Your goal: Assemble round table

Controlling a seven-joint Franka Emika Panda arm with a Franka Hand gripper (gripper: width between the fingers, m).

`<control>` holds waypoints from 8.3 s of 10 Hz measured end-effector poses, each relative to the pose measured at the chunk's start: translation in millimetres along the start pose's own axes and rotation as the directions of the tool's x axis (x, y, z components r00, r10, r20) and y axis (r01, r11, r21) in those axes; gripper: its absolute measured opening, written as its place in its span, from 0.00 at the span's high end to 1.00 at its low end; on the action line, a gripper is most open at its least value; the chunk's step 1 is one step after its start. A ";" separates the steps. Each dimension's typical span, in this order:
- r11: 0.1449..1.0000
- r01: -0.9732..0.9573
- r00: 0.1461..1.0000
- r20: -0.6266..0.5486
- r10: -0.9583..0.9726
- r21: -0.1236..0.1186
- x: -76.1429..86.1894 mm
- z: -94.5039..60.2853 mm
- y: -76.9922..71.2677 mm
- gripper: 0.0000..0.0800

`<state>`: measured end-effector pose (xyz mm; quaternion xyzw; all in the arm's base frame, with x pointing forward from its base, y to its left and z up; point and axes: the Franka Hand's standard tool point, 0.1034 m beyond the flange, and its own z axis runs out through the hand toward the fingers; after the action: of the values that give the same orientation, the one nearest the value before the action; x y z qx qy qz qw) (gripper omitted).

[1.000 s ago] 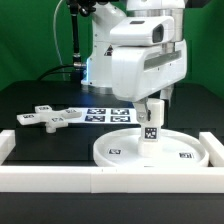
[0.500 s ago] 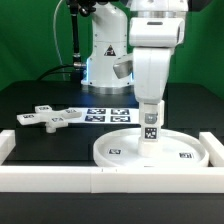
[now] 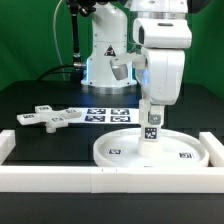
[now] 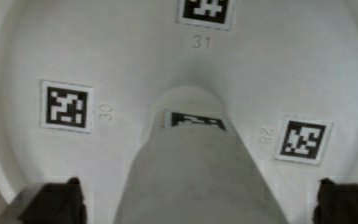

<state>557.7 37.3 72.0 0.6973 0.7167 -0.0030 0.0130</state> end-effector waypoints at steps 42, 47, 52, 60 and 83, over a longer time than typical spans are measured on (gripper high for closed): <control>-0.958 -0.275 -0.943 0.171 0.286 0.082 10.5 3.2 -9.0 0.25; -0.742 -0.657 -0.735 0.106 0.670 0.131 16.1 1.9 -7.4 0.19; -0.250 -0.958 -0.249 0.023 0.968 0.144 9.5 -1.4 -3.1 0.19; 0.397 -0.913 0.393 -0.058 0.918 0.092 14.2 -0.5 -3.2 0.19; 0.996 -0.089 0.996 -0.011 0.089 -0.009 -3.3 2.4 -3.6 0.49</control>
Offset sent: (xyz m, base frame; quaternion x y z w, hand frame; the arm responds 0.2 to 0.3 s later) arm 0.0000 0.0000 0.0000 0.0000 0.0000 0.0000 1.0000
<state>554.2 33.8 69.6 0.7283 0.6851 0.0047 0.0126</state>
